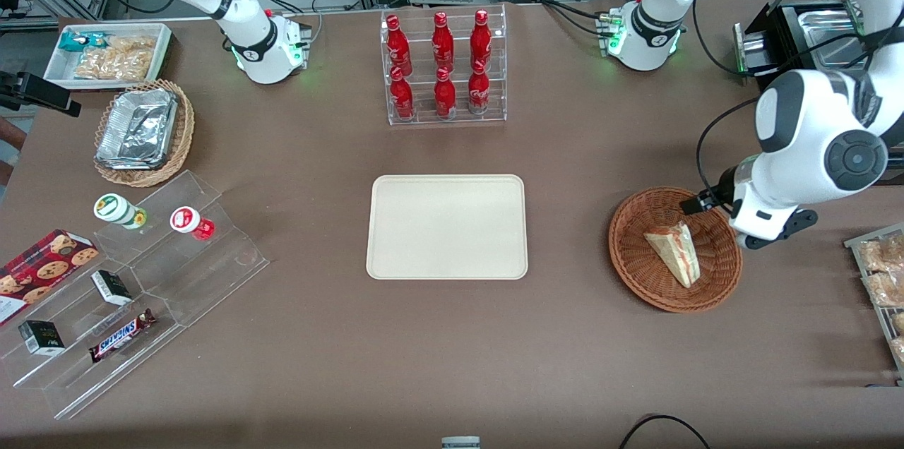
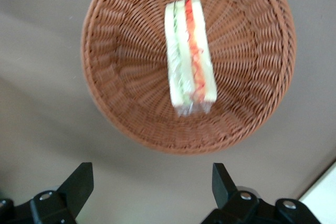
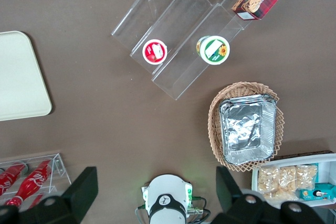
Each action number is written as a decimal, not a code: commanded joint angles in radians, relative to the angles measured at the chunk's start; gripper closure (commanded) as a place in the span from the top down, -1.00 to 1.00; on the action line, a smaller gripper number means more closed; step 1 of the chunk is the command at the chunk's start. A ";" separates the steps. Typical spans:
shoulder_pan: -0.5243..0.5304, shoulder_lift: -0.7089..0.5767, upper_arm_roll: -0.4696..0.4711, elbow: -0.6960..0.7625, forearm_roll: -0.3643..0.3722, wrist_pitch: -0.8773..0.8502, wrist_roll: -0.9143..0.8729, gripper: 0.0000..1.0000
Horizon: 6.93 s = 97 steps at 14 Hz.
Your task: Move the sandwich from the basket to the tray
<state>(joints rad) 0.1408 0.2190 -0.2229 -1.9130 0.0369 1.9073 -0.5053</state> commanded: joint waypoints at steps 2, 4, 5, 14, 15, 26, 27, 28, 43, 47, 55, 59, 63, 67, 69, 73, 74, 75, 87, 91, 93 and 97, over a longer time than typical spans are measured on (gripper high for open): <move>-0.001 0.071 -0.006 -0.018 -0.008 0.163 -0.062 1.00; -0.001 0.117 -0.006 -0.024 -0.006 0.248 -0.070 1.00; -0.001 0.128 -0.006 -0.037 -0.006 0.280 -0.070 1.00; -0.001 0.189 -0.006 -0.103 -0.005 0.414 -0.070 0.82; -0.001 0.191 -0.006 -0.103 -0.003 0.414 -0.068 0.58; -0.075 0.114 -0.012 -0.065 0.009 0.316 -0.061 -0.70; -0.107 0.112 -0.012 -0.028 0.009 0.256 -0.068 -0.70; -0.159 0.112 -0.010 0.026 0.008 0.186 -0.090 -0.70; -0.739 0.491 -0.006 0.534 0.009 0.041 -0.317 -0.50; -0.794 0.568 -0.006 0.632 0.041 0.036 -0.370 -0.45; -0.836 0.623 -0.004 0.675 0.070 0.032 -0.420 -0.23; -0.834 0.622 -0.003 0.663 0.070 0.022 -0.418 -0.08; -0.833 0.622 -0.003 0.664 0.069 0.025 -0.421 0.80; -0.823 0.588 0.017 0.675 0.070 0.009 -0.420 0.99; -0.826 0.527 0.074 0.675 0.070 -0.071 -0.417 1.00; -0.820 0.273 0.203 0.538 0.060 -0.163 -0.400 1.00; -0.819 0.184 0.239 0.461 0.054 -0.169 -0.374 1.00; -0.819 0.101 0.287 0.397 0.049 -0.172 -0.322 1.00; -0.822 -0.148 0.726 0.482 -0.040 -0.606 0.062 1.00; -0.822 -0.141 0.743 0.482 -0.063 -0.593 0.070 1.00; -0.820 -0.138 0.729 0.486 -0.055 -0.600 0.065 1.00; -0.816 -0.147 0.692 0.493 0.003 -0.651 0.062 1.00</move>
<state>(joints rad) -0.6710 0.0699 0.4738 -1.4495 0.0175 1.3089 -0.4464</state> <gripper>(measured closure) 0.000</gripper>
